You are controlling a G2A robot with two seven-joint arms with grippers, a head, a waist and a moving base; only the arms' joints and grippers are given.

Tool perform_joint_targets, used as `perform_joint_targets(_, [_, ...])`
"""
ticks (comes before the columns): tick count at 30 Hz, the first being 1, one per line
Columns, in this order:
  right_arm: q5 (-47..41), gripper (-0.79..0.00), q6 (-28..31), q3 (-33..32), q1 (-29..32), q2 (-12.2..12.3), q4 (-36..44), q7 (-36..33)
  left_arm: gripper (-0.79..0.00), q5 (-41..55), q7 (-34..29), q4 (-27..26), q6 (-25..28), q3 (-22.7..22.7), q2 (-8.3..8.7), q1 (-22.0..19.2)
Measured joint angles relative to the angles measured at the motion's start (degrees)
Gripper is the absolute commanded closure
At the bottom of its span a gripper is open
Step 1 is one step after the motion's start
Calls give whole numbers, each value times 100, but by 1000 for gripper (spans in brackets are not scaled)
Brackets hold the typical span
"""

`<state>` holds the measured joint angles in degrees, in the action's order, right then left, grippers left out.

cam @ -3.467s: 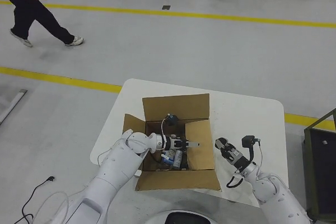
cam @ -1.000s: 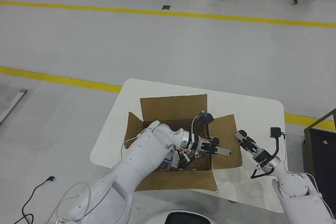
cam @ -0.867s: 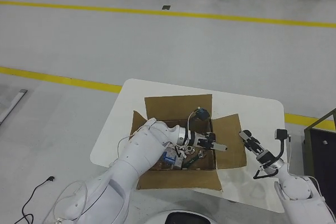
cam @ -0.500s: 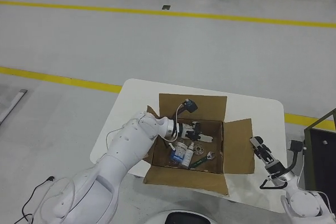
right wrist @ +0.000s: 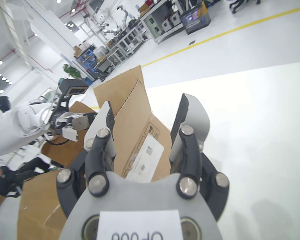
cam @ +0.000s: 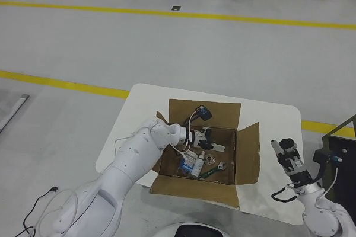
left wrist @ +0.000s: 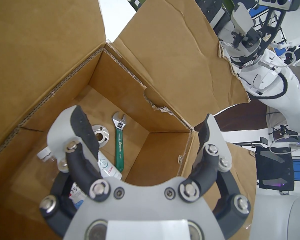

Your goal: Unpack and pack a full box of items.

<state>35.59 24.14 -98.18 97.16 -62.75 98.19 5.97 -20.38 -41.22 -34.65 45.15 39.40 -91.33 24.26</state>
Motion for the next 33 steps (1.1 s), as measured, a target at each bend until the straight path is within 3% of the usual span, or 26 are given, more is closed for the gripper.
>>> perform_joint_targets(3, [576,0,-394,5,133,-28,147,400,-785,-222,113,-56,-226,-25,22,49])
perform_joint_targets(8, [789,0,-503,-8,164,-49,203,500,-785,-1239,293,-396,-1568,-168,73,150])
perform_joint_targets(13, [820,0,-453,14,116,-65,175,424,-785,-1867,-149,-751,-2957,-315,69,255])
perform_joint_targets(15, [784,0,-442,31,98,-68,163,366,-785,-1896,-439,-860,-3224,-357,54,311])
perform_joint_targets(30, [810,0,-464,39,96,-70,172,349,-785,-1954,-564,-985,-3284,-368,63,419])
perform_joint_targets(33, [976,0,-549,74,109,-81,202,340,-785,-2191,-808,-1099,-3520,-430,73,480])
